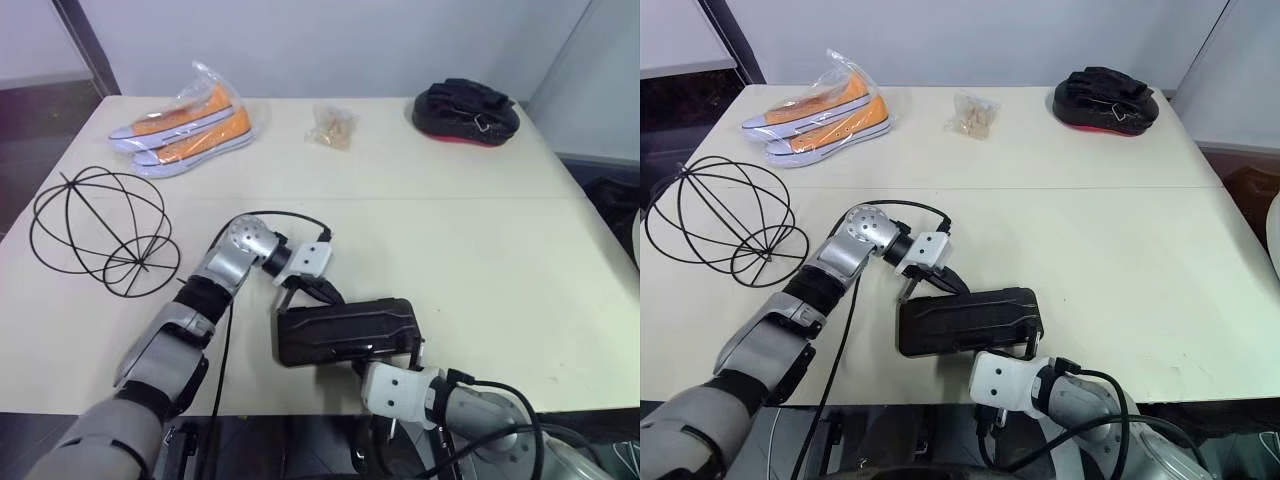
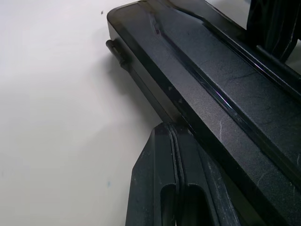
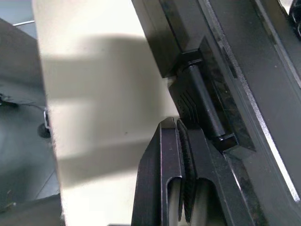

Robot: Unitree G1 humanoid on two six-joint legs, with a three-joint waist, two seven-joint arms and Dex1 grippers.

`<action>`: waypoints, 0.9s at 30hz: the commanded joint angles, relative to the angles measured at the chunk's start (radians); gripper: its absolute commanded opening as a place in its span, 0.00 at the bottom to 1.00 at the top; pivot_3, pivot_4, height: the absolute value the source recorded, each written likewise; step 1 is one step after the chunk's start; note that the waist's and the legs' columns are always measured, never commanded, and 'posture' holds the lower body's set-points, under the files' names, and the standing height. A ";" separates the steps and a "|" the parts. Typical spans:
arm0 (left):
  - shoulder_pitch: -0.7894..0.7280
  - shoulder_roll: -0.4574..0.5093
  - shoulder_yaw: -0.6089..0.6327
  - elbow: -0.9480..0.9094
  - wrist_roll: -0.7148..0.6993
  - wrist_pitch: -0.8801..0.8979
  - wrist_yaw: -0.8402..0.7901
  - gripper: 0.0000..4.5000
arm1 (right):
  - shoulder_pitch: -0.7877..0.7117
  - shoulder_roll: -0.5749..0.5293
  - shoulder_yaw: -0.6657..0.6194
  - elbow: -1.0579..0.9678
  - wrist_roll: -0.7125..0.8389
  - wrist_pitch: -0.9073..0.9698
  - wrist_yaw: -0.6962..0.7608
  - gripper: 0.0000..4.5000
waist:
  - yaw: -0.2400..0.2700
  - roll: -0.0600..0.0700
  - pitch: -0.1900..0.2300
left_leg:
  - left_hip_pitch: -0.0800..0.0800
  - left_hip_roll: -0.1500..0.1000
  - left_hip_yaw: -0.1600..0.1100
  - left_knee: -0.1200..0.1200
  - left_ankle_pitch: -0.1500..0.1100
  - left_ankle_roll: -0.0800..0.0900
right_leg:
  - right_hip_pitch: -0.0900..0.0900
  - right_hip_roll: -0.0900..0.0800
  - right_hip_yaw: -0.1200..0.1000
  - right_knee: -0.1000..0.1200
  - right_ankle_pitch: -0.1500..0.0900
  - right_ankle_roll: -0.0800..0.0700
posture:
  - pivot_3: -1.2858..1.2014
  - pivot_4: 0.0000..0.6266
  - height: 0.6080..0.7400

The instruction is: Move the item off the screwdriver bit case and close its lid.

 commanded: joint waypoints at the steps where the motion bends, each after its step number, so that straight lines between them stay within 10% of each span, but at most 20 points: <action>1: 0.025 -0.056 -0.044 0.004 0.013 -0.024 -0.019 0.00 | -0.005 0.045 -0.145 -0.038 0.042 0.035 0.003 0.02 | 0.000 0.000 -0.001 | 0.000 0.000 0.000 0.000 0.000 0.000 | 0.000 0.000 0.000 0.000 0.000 0.000 | 0.52 0.24 1.00; 7: -0.080 0.118 0.117 0.054 -0.076 0.111 -0.029 0.12 | 0.167 0.018 -0.661 -0.157 0.602 0.140 0.400 0.21 | 0.000 -0.001 0.000 | -0.002 -0.001 -0.001 0.001 0.000 0.000 | -0.001 0.000 0.000 0.000 0.002 0.003 | 0.52 0.24 1.00; 14: 0.215 0.675 0.263 -0.589 -0.453 0.593 -0.071 0.73 | 0.061 -0.199 -1.168 0.207 0.951 0.148 0.781 0.99 | -0.042 0.002 0.002 | 0.007 0.005 0.000 -0.005 -0.001 0.002 | 0.004 -0.001 0.001 0.001 0.002 0.001 | 0.52 0.24 1.00; 20: 0.687 0.841 0.658 -1.008 -0.644 0.821 0.038 0.73 | -0.054 -0.344 -1.140 0.470 0.973 0.092 0.950 1.00 | -0.024 0.003 0.004 | 0.009 0.005 0.001 -0.006 -0.001 0.002 | 0.007 -0.005 0.001 -0.002 0.001 -0.002 | 0.52 0.24 1.00; 27: 0.708 0.773 0.673 -1.041 -0.606 0.783 0.197 0.73 | -0.176 -0.353 -0.979 0.539 0.914 -0.002 0.929 1.00 | -0.003 0.004 0.004 | 0.009 0.005 0.003 -0.004 -0.001 0.002 | 0.007 -0.003 0.001 -0.002 0.000 -0.003 | 0.52 0.24 1.00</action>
